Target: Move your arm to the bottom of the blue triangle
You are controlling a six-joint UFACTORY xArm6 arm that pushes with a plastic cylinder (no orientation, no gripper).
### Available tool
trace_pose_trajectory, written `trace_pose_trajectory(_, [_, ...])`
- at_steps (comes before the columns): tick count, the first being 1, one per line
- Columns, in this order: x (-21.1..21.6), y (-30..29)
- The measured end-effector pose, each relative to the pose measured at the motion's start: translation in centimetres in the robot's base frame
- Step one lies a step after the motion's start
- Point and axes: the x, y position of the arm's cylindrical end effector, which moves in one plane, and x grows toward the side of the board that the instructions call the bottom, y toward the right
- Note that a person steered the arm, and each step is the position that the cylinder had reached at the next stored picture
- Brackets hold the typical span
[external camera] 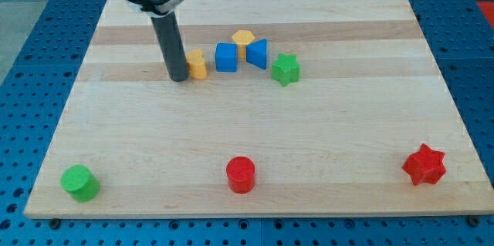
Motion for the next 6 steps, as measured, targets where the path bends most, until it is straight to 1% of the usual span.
trace_pose_trajectory(2, [-0.7,-6.0])
trace_pose_trajectory(3, [1.6,-6.4])
trace_pose_trajectory(4, [6.9,-1.4])
trace_pose_trajectory(5, [6.7,7.8])
trace_pose_trajectory(6, [2.2,11.9])
